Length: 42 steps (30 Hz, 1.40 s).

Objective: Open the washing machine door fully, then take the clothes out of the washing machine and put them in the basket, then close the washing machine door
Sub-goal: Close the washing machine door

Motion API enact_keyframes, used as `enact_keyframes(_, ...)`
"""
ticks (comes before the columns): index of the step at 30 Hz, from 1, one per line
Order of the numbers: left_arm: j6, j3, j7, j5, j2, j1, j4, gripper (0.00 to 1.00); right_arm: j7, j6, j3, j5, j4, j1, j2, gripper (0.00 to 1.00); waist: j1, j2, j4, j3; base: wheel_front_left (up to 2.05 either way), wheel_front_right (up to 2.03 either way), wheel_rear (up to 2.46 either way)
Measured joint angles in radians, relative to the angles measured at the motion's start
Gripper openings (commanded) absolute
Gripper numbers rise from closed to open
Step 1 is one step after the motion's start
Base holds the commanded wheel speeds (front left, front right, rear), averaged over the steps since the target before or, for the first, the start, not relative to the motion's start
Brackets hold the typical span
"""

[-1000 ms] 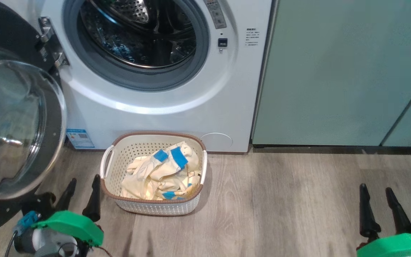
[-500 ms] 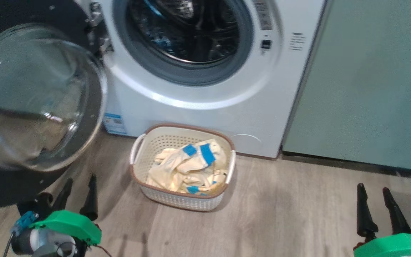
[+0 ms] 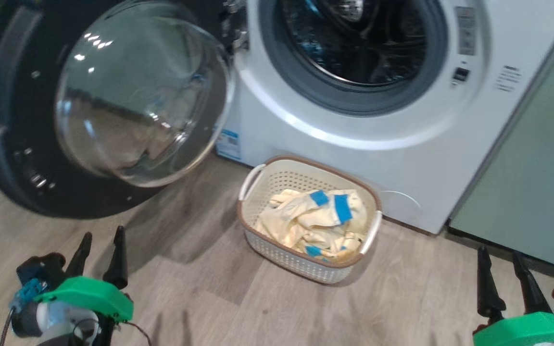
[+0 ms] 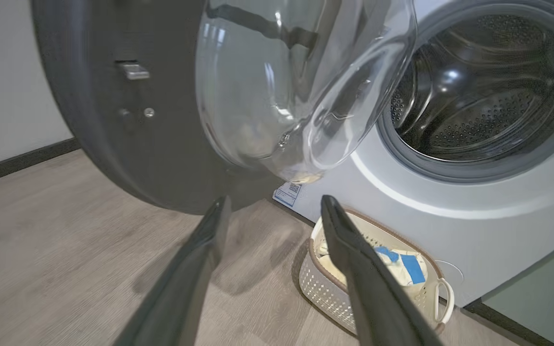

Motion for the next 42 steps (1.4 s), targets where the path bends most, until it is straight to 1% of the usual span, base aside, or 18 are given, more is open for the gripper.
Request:
enact_keyframes(10, 0.0, 0.006, 0.0, 0.01, -0.011, 0.0, -0.005, 1.0, 0.0, 0.0, 0.001, 0.0, 0.0, 0.0, 0.0, 1.0, 0.0, 0.0, 0.116, 0.002, 0.0, 0.0, 0.0)
enact_keyframes(20, 0.0, 0.012, -0.001, 0.018, -0.012, 0.0, -0.012, 1.0, 0.0, 0.0, 0.0, 0.0, -0.001, -0.001, 0.001, 1.0, 0.0, 0.0, 0.197, 0.005, 0.0, 0.0, 0.0)
enact_keyframes(31, 0.0, 0.023, -0.001, 0.019, -0.012, 0.0, -0.032, 1.0, 0.0, 0.0, -0.001, 0.0, -0.001, -0.001, 0.002, 1.0, 0.0, 0.0, 0.236, 0.009, 0.0, 0.0, 0.0)
enact_keyframes(42, 0.0, 0.038, -0.001, 0.025, -0.017, 0.0, -0.057, 1.0, 0.0, 0.0, 0.002, 0.0, -0.001, -0.001, 0.003, 1.0, 0.0, 0.0, 0.238, 0.008, 0.0, 0.0, 0.0)
